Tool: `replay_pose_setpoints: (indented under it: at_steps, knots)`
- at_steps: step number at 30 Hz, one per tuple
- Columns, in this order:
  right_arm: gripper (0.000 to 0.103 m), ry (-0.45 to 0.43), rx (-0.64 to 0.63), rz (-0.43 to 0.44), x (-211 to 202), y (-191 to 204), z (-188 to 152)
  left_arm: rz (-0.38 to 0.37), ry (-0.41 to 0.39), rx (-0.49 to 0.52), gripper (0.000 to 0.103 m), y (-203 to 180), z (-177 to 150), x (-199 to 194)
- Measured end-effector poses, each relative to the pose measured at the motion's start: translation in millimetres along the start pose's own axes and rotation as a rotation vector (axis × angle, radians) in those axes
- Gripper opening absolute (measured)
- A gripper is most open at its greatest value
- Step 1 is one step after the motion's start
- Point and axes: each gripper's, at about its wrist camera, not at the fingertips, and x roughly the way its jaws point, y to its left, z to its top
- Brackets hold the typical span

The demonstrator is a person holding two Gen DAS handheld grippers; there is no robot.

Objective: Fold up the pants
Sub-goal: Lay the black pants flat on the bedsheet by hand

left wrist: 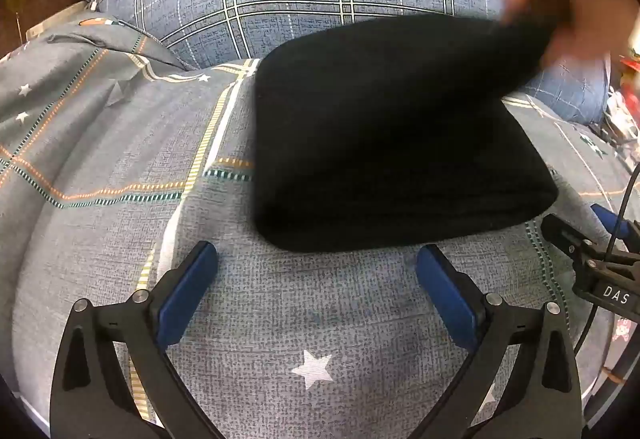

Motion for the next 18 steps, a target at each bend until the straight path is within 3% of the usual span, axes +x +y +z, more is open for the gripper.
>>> replay_pose_setpoints:
  at_steps: [18]
  knots:
    - [0.103, -0.001, 0.002, -0.001, 0.4, -0.9, -2.1, 0.001, 0.0, 0.0, 0.101, -0.2, 0.0, 0.1]
